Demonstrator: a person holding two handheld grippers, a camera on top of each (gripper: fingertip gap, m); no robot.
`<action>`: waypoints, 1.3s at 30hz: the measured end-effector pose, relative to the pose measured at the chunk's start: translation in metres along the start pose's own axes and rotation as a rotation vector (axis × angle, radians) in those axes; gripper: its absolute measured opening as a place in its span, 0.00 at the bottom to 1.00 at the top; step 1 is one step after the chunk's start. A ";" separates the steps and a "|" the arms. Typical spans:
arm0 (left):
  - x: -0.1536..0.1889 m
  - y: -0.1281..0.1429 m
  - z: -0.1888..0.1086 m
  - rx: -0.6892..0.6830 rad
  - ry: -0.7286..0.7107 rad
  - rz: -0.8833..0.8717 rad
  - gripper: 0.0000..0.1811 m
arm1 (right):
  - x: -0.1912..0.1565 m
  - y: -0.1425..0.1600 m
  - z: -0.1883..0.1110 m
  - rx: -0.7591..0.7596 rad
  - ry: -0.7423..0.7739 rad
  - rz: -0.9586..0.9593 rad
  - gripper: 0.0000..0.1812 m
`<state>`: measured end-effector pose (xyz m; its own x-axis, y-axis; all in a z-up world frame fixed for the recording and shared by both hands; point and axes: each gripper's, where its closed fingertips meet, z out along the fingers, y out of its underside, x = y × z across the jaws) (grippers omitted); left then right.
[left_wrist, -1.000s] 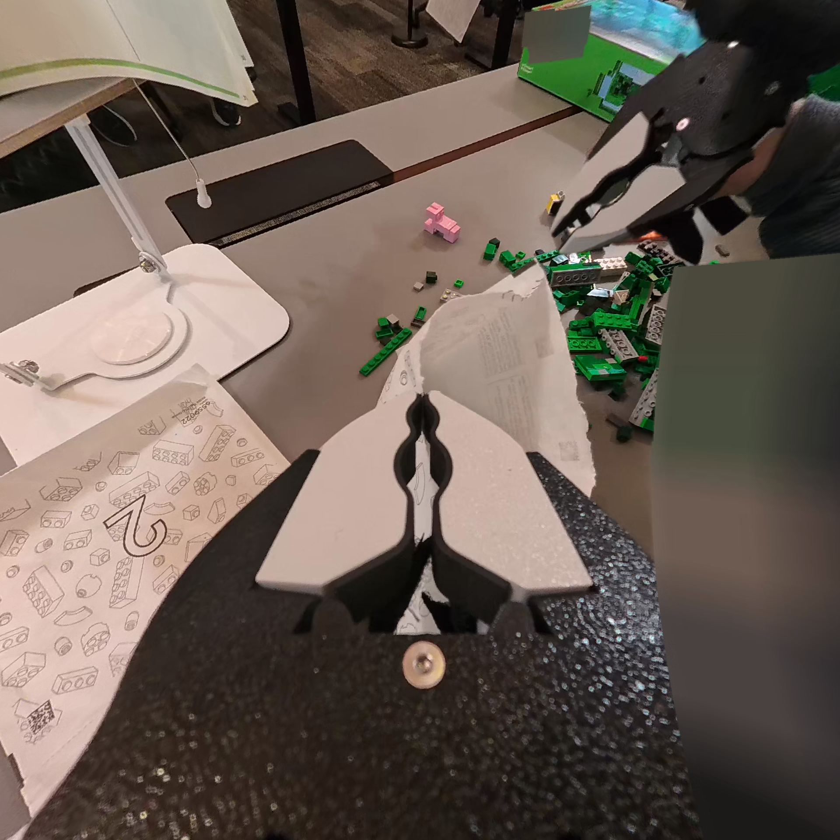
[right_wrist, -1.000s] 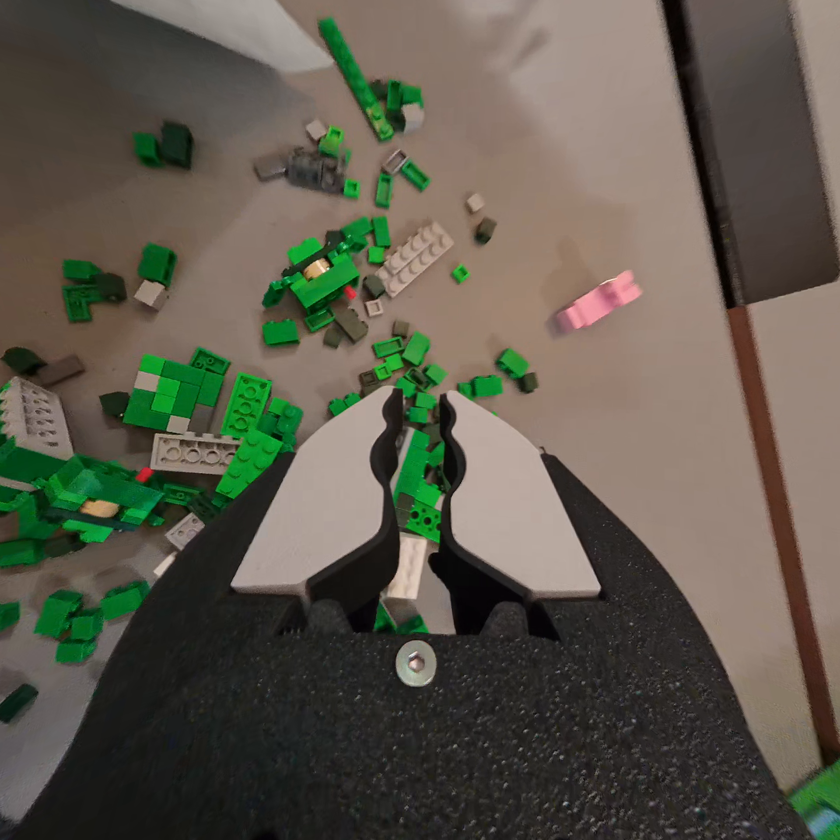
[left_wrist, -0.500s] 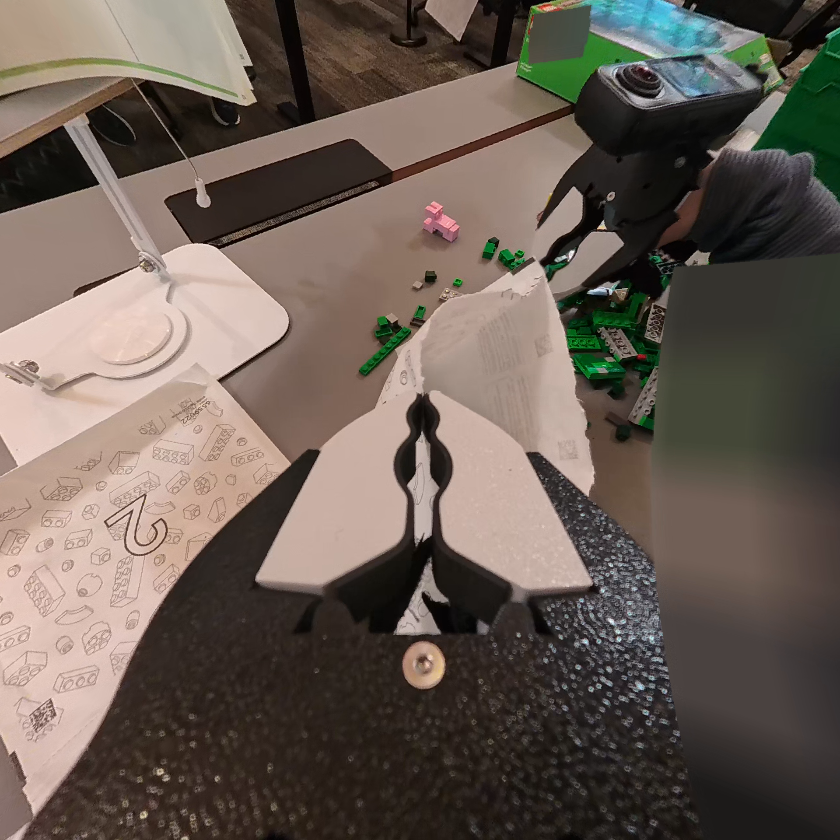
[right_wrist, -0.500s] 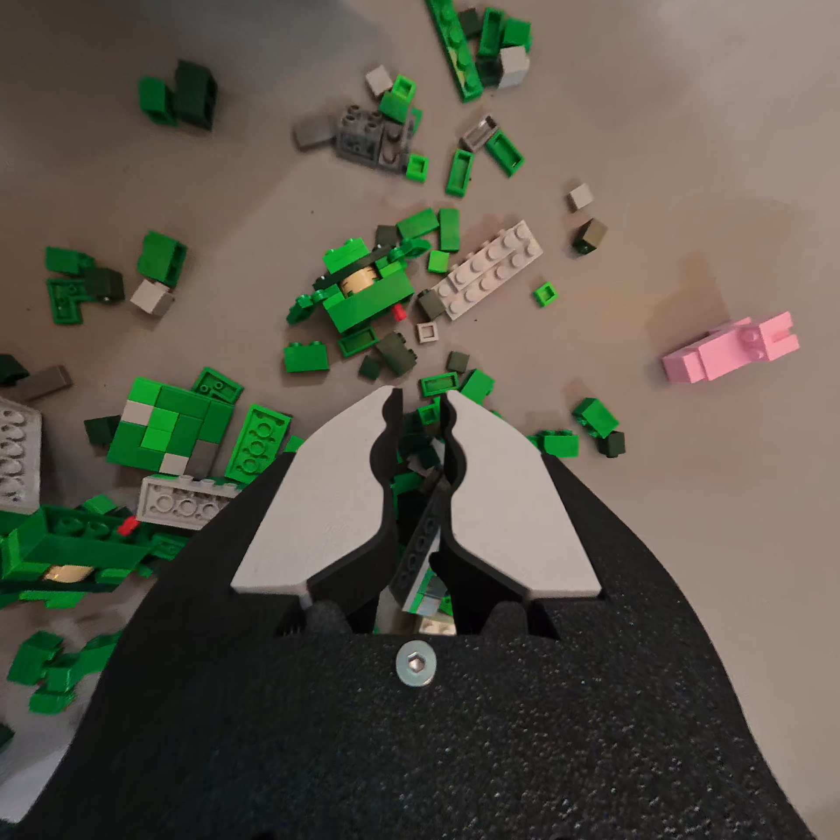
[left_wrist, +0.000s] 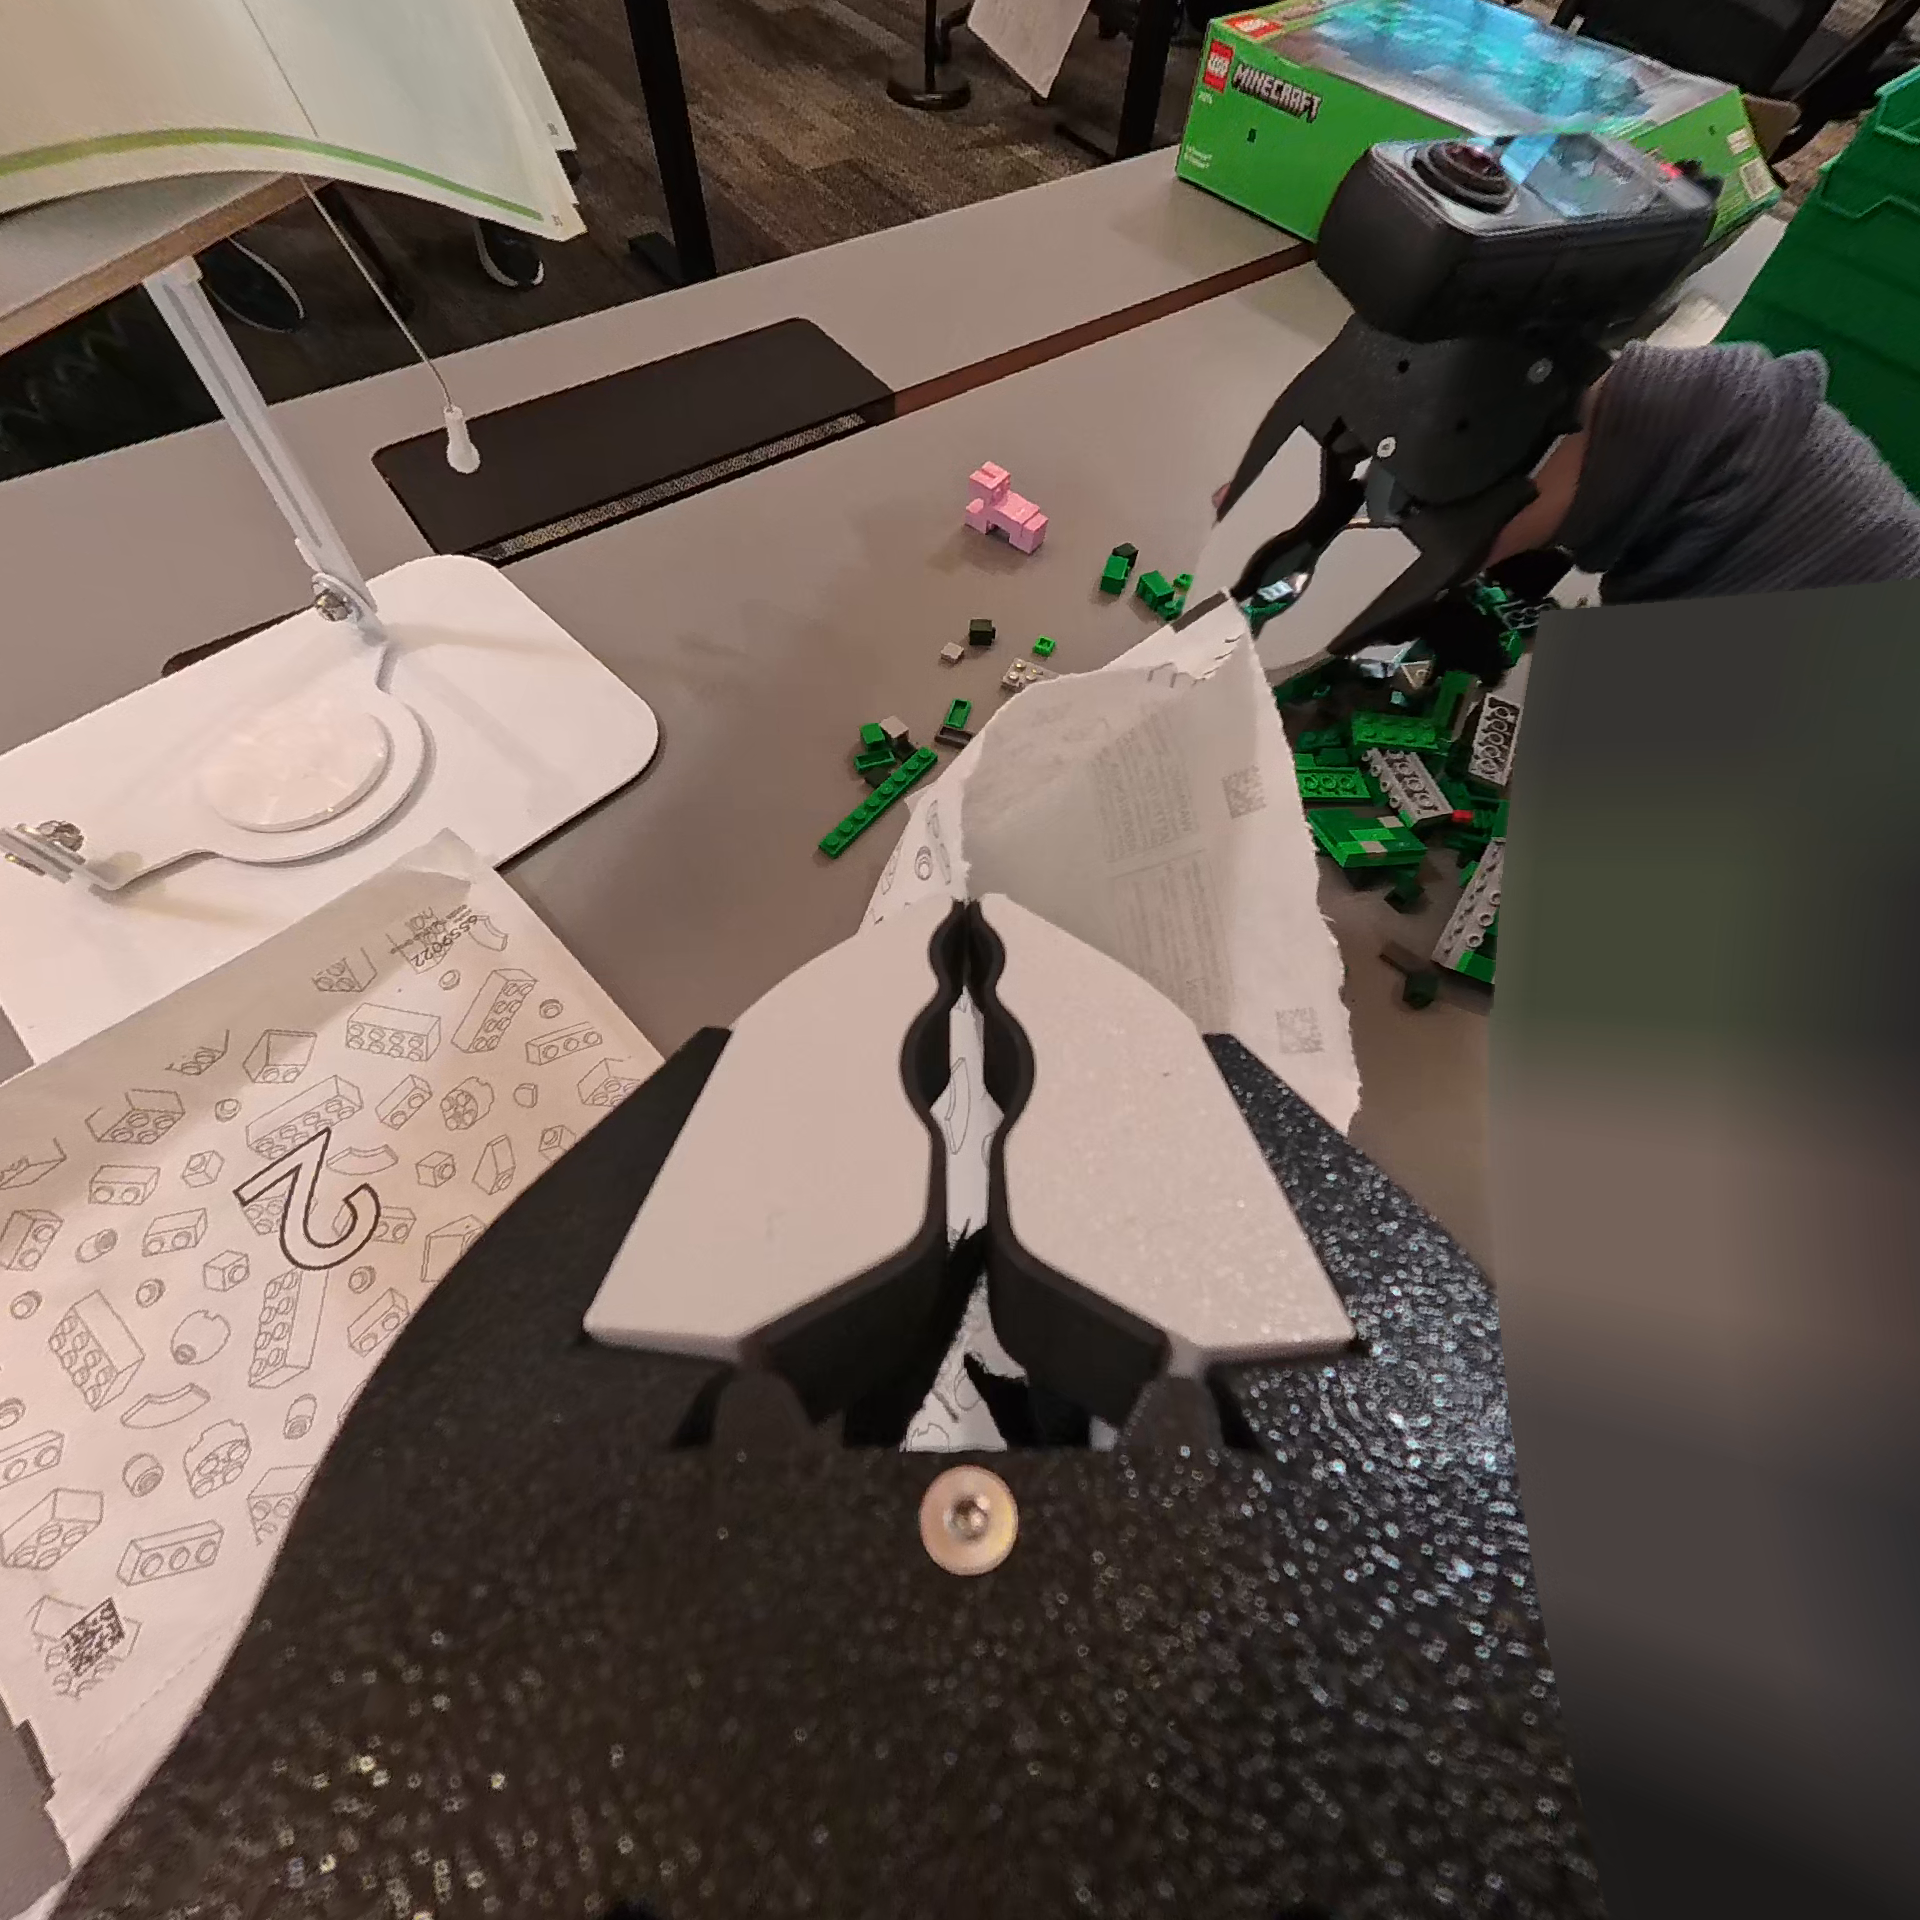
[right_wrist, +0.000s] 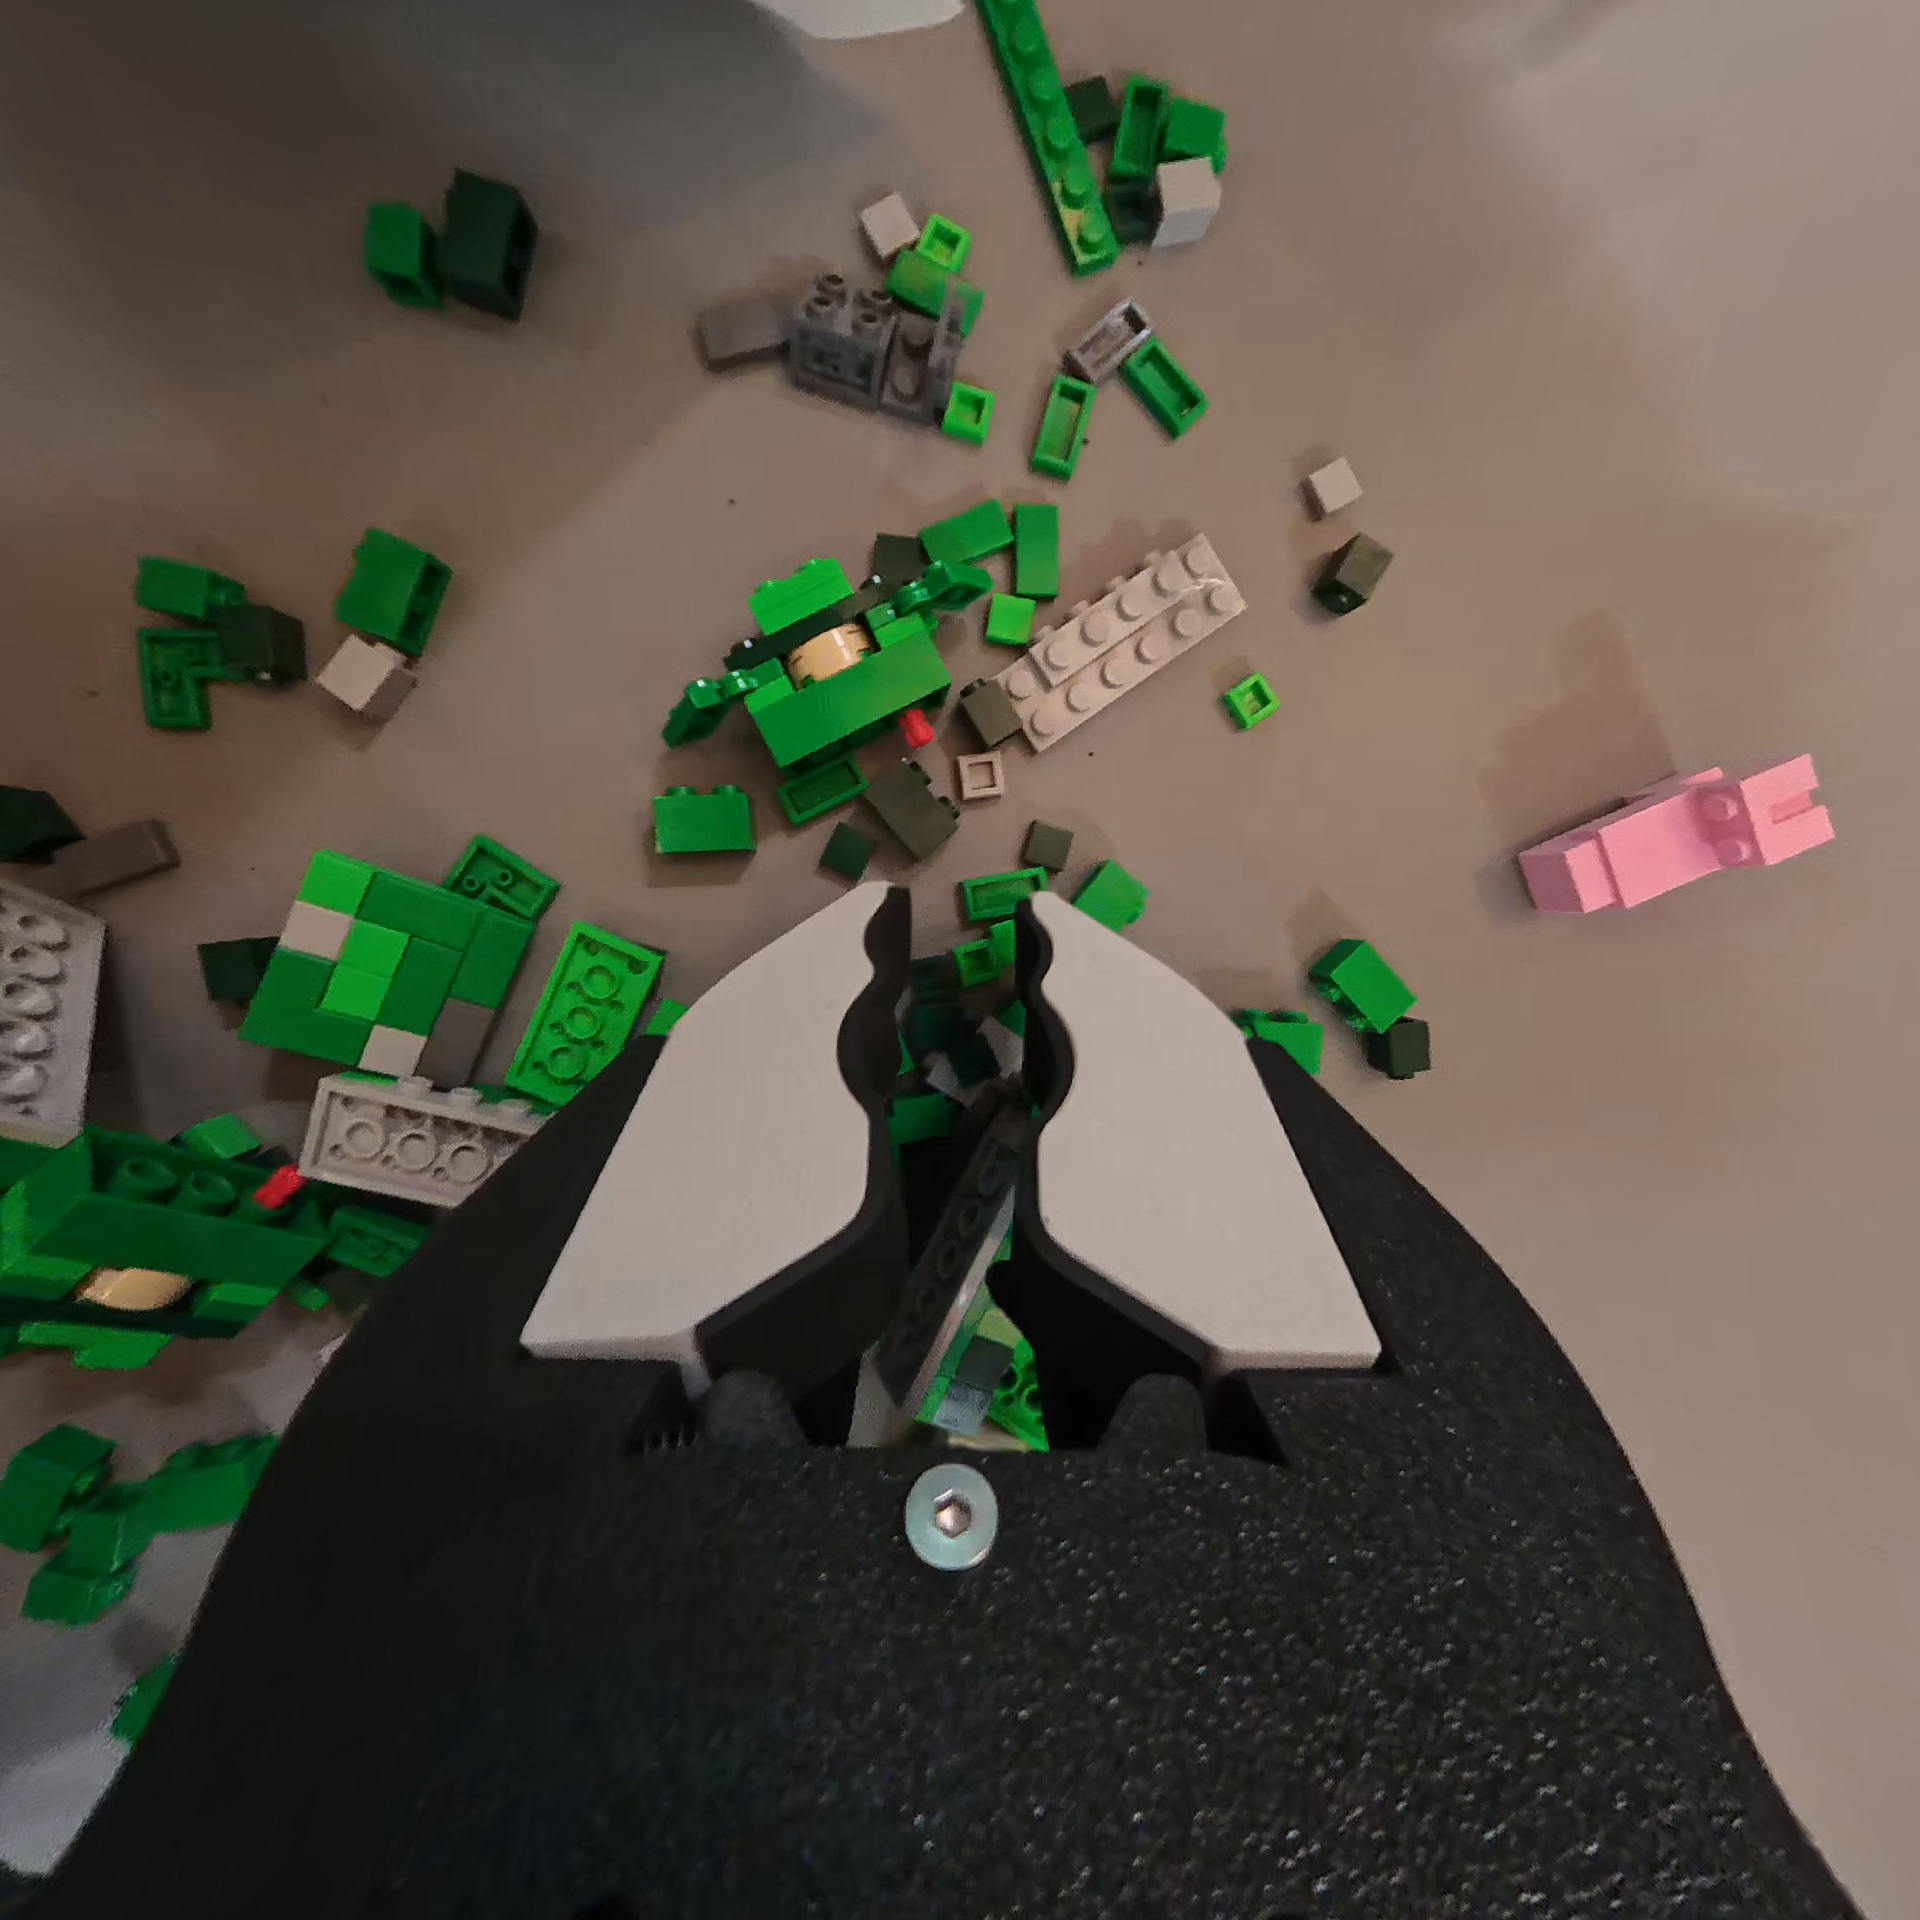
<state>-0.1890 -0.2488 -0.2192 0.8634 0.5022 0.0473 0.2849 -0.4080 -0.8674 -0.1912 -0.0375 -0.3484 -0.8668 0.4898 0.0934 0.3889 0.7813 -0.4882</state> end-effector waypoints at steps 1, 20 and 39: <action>0.000 0.000 0.000 0.001 -0.001 0.000 0.00 | -0.002 0.000 -0.001 -0.006 -0.010 -0.005 0.10; 0.002 0.000 0.000 -0.002 0.007 0.005 0.00 | 0.002 -0.001 0.008 -0.015 -0.042 0.024 0.09; 0.002 -0.001 0.004 0.001 0.006 0.006 0.00 | -0.098 -0.146 -0.098 0.459 0.141 -0.596 0.09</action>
<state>-0.1888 -0.2443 -0.2203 0.8675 0.4954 0.0451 0.2794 -0.4102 -0.8681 -0.1325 -0.1619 -0.2011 -0.8297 0.1048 0.5483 -0.3270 0.7048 -0.6295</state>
